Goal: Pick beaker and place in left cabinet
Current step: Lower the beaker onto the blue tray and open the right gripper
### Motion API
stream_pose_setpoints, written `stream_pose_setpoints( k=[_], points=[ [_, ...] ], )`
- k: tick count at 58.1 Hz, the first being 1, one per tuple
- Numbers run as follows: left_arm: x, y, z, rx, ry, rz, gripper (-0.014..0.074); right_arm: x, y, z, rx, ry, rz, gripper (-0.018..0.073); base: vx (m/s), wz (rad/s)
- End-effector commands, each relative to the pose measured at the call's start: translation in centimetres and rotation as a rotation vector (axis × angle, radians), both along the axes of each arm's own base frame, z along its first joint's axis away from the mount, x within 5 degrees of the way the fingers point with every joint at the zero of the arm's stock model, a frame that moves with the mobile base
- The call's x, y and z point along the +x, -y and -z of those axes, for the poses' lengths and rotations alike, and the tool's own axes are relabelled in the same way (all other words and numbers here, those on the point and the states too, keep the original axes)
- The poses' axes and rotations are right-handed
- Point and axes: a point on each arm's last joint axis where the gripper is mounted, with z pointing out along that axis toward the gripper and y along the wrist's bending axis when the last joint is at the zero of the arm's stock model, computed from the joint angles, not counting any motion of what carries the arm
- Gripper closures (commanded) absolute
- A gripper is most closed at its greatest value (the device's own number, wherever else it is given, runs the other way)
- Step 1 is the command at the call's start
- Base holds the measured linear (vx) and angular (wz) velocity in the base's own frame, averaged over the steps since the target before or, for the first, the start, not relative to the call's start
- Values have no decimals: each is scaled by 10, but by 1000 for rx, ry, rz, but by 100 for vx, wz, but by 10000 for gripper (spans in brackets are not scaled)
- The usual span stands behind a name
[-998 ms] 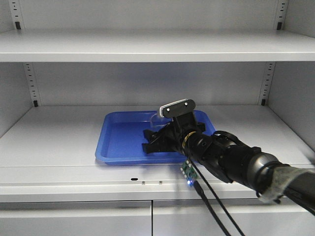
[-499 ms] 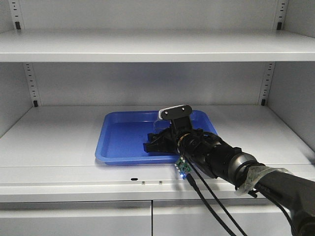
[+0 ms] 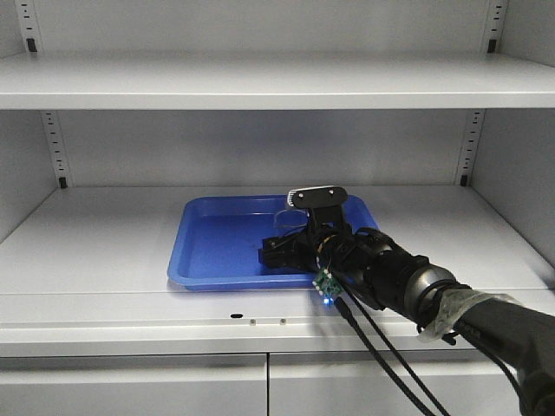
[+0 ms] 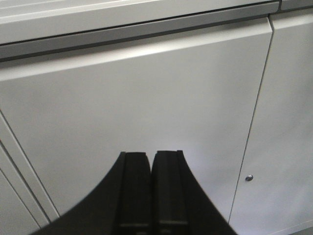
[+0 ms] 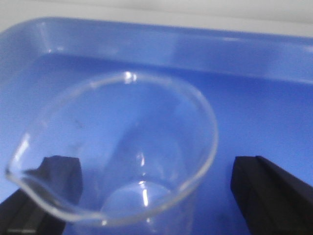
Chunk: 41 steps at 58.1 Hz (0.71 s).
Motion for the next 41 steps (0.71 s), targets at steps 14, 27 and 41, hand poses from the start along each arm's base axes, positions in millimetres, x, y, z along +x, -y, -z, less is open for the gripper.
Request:
stream_pose_setpoints(
  k=[14, 27, 41],
  points=[
    [1, 0, -14, -34, 105, -5, 603, -26, -1, -80, 34, 94, 23, -95, 0, 0],
    [1, 0, -14, -34, 105, -5, 603, -38, -18, -83, 18, 76, 1, -66, 0, 0],
    [1, 0, -14, -34, 105, -5, 603, -43, -21, -84, 0, 47, 15, -40, 0, 0]
  ],
)
